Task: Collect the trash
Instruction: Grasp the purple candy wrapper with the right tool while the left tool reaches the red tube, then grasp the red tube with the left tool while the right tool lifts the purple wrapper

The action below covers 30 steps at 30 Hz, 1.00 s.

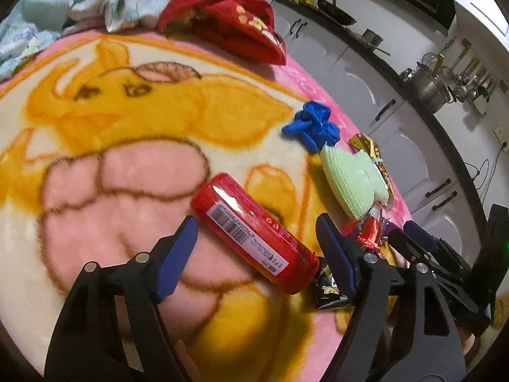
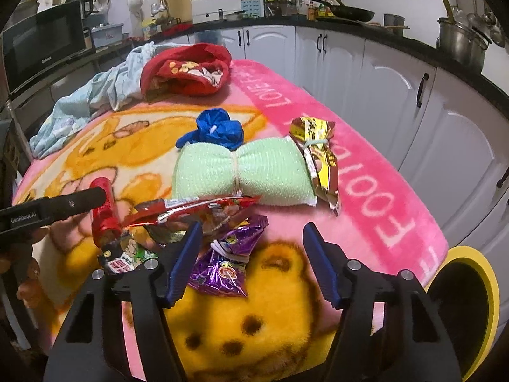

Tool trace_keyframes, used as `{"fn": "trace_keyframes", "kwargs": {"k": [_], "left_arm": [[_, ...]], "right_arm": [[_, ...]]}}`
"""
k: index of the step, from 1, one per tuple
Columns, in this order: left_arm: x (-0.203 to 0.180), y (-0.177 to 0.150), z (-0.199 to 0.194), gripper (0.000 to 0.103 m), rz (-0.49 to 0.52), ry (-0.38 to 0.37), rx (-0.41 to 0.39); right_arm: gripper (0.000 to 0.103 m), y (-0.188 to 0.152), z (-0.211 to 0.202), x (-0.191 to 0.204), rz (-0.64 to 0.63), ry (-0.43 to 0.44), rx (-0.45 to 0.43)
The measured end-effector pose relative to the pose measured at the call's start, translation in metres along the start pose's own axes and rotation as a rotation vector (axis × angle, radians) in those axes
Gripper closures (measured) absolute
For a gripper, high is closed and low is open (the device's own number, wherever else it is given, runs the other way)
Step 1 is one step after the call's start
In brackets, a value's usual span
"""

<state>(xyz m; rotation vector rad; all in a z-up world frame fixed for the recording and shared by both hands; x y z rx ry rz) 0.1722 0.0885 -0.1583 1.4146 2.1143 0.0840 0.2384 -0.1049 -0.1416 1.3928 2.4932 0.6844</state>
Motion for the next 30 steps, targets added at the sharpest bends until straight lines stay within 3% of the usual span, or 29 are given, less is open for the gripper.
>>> {"fn": "trace_keyframes", "kwargs": {"k": [4,13,15,21,30], "left_arm": [[-0.003,0.002,0.006,0.036,-0.001,0.015,0.000],[-0.003,0.011,0.014,0.050,0.001,0.056,-0.001],[0.001,0.013,0.015,0.058,0.000,0.069,-0.006],[0.004,0.014,0.015,0.063,0.014,0.059,-0.004],[0.008,0.013,0.011,0.076,0.037,0.052,-0.007]], "right_arm": [[0.048,-0.003,0.007,0.000,-0.003,0.010,0.020],[0.055,-0.008,0.021,0.002,0.016,0.062,0.067],[0.060,-0.009,0.022,0.004,0.016,0.079,0.073],[0.076,-0.010,0.024,0.012,0.004,0.119,0.087],[0.081,-0.014,0.015,0.005,0.003,0.114,0.084]]}}
Point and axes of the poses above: each gripper's, at about its wrist camera, not at the fingertips, and z roughly the way its jaws point, x to its left, y to its top, the point moved 10 cm from there along z, roughly the way its jaws point, and after that the axes turned 14 degrees about x, right-handed, at the moved point
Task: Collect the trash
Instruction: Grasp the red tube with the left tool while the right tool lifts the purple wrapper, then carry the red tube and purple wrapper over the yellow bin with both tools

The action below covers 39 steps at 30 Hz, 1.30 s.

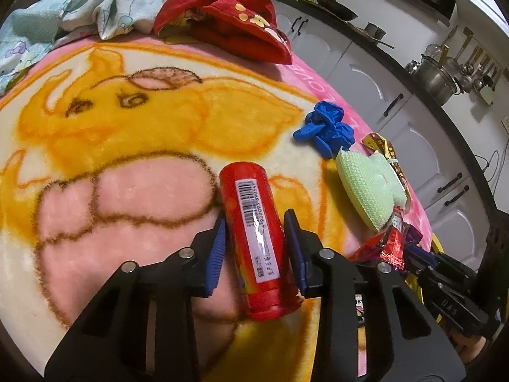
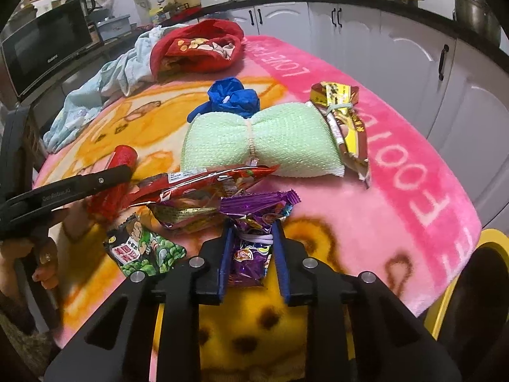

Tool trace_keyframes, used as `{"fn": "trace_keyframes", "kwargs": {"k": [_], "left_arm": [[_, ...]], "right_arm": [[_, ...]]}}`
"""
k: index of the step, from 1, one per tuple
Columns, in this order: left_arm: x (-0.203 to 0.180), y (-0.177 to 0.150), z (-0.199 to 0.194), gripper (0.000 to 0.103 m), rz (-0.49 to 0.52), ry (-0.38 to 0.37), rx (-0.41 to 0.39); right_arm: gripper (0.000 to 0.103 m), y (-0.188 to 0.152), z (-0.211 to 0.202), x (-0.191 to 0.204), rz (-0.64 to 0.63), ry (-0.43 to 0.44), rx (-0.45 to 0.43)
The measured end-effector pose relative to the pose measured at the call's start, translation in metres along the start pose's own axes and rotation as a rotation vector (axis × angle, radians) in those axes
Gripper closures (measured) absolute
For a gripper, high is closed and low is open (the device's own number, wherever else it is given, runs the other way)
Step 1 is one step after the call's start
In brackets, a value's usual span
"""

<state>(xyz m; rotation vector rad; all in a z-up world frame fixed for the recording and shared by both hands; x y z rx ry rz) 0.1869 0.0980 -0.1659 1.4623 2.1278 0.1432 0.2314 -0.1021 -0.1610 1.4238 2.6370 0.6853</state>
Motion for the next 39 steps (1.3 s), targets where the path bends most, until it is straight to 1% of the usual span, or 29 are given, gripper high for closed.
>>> {"fn": "trace_keyframes", "kwargs": {"k": [6,13,18,25,33,39], "left_arm": [[-0.004,0.001,-0.010,0.078,0.017,0.002,-0.024],[-0.027,0.011,-0.033,0.078,0.072,0.003,-0.083],[-0.054,0.018,-0.051,0.078,0.117,-0.016,-0.122],[-0.094,0.024,-0.061,0.078,0.192,-0.046,-0.150],[-0.147,0.024,-0.058,0.078,0.283,-0.079,-0.151],[-0.187,0.019,-0.050,0.078,0.347,-0.107,-0.143]], "right_arm": [[0.081,0.000,-0.018,-0.013,0.021,-0.024,-0.037],[0.081,0.003,-0.044,-0.025,0.037,-0.030,-0.090],[0.081,0.005,-0.068,-0.028,0.036,-0.032,-0.135],[0.081,0.004,-0.099,-0.039,0.051,-0.047,-0.194],[0.081,-0.002,-0.133,-0.066,0.091,-0.075,-0.258],[0.081,-0.015,-0.153,-0.094,0.143,-0.096,-0.290]]}}
Point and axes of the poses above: each gripper's, at about its wrist camera, not at the fingertips, and z roughly the way its jaws point, x to its left, y to its top, the point moved 10 cm from there along z, roughly the way its jaws point, and after that the axes turned 14 degrees about x, right-handed, at the moved point
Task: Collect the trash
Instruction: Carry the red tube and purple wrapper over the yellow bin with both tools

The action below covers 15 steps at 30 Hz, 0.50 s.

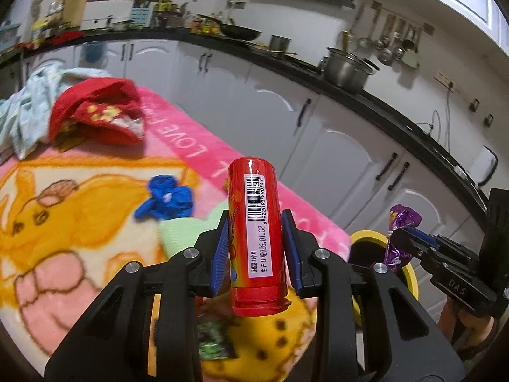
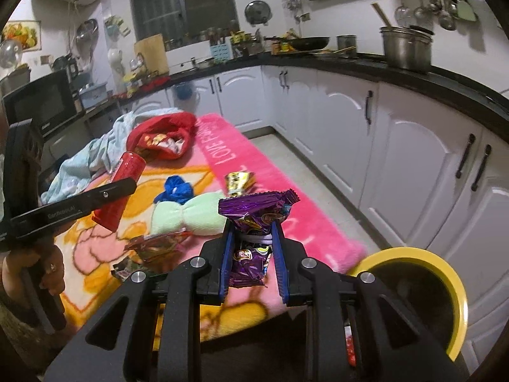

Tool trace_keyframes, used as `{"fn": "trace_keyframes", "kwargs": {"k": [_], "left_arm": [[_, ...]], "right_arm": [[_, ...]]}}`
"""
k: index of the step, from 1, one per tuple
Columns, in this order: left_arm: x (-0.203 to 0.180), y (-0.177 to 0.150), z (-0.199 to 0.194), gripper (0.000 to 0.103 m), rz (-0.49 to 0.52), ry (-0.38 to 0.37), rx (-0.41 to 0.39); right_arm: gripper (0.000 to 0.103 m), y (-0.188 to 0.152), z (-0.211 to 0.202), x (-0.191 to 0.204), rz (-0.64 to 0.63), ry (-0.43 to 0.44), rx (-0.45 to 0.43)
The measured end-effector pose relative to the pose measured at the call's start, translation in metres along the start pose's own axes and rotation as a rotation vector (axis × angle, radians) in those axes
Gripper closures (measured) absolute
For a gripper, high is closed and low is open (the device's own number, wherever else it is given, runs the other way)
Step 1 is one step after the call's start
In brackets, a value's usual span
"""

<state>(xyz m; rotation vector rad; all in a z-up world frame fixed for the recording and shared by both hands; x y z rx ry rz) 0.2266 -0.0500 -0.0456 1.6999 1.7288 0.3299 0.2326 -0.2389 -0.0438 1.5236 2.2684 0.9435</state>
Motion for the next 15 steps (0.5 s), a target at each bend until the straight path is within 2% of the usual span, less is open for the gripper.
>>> {"fn": "trace_keyframes", "kwargs": {"k": [15], "left_arm": [[-0.097,0.004,0.034,0.078,0.149,-0.086,0.033]], "right_arm": [[0.081,-0.020,-0.043,-0.073,0.124,-0.087,-0.064]]}}
Point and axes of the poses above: each gripper's, at about its wrist camera, not at the fingertips, and z roughly the way its jaws point, x to its left, y to its top, the point moved 10 cm from there along z, roughly the way its jaws point, and after that the axes turned 14 degrees about x, right-handed, at the moved point
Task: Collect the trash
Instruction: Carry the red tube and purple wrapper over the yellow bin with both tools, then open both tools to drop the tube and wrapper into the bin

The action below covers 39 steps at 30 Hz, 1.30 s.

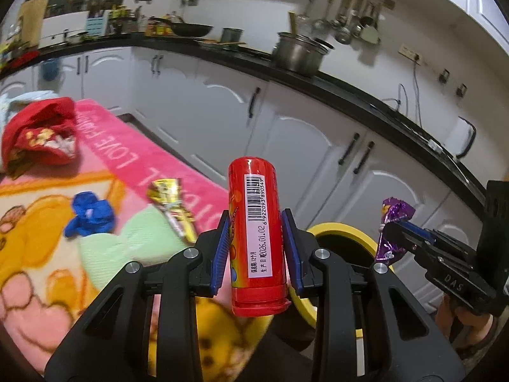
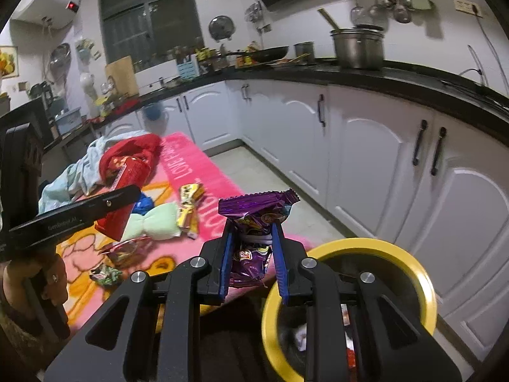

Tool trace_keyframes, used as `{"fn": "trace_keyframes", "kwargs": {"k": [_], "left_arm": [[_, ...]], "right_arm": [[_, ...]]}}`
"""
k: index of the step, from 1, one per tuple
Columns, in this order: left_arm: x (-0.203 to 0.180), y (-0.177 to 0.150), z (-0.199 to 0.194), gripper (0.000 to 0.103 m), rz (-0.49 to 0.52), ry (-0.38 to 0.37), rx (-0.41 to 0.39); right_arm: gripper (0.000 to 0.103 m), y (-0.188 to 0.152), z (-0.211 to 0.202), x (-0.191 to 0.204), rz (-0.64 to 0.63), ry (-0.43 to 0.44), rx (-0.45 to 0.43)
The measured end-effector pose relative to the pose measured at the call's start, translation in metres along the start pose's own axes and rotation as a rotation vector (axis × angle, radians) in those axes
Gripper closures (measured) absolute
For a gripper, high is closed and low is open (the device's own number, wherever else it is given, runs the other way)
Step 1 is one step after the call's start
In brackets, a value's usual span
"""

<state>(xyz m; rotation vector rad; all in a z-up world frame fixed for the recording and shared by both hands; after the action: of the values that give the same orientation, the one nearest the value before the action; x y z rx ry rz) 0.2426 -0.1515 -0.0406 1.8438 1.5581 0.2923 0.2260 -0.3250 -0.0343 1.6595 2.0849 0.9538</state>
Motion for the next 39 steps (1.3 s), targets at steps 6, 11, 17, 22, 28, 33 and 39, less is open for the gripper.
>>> {"fn": "trace_keyframes", "kwargs": {"k": [6,11,17,22,28,33,39], "left_arm": [[-0.040,0.002,0.022,0.078,0.070,-0.038,0.026],[-0.070,0.001,0.040,0.078,0.121,-0.061,0.048],[-0.101,-0.003,0.061,0.078,0.172,-0.084,0.075],[-0.125,-0.009,0.078,0.078,0.207,-0.108,0.104],[-0.149,-0.015,0.099,0.078,0.242,-0.144,0.141],[-0.159,-0.018,0.114,0.078,0.249,-0.161,0.172],[-0.163,-0.023,0.130,0.078,0.253,-0.163,0.200]], "right_arm": [[0.081,-0.012,-0.008,-0.036,0.057,-0.043,-0.004],[0.081,-0.027,-0.011,-0.067,0.099,-0.077,0.002],[0.081,-0.043,-0.013,-0.097,0.136,-0.120,0.002],[0.081,-0.056,-0.012,-0.117,0.160,-0.152,0.010],[0.081,-0.071,-0.005,-0.133,0.184,-0.167,0.033],[0.081,-0.082,0.005,-0.140,0.199,-0.166,0.060],[0.080,-0.089,0.013,-0.143,0.204,-0.163,0.085]]}}
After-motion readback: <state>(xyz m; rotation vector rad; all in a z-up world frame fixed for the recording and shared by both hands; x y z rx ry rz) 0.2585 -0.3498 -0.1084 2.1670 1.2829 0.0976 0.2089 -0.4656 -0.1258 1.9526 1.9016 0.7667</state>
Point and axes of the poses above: each gripper's, at about its wrist camera, not at the fingertips, and z roughly the way its jaws point, x to its left, y to its top, the point moved 10 cm from there along z, roughly the way its jaws point, and after that the axes turned 14 degrees about x, right-handed, at the moved point
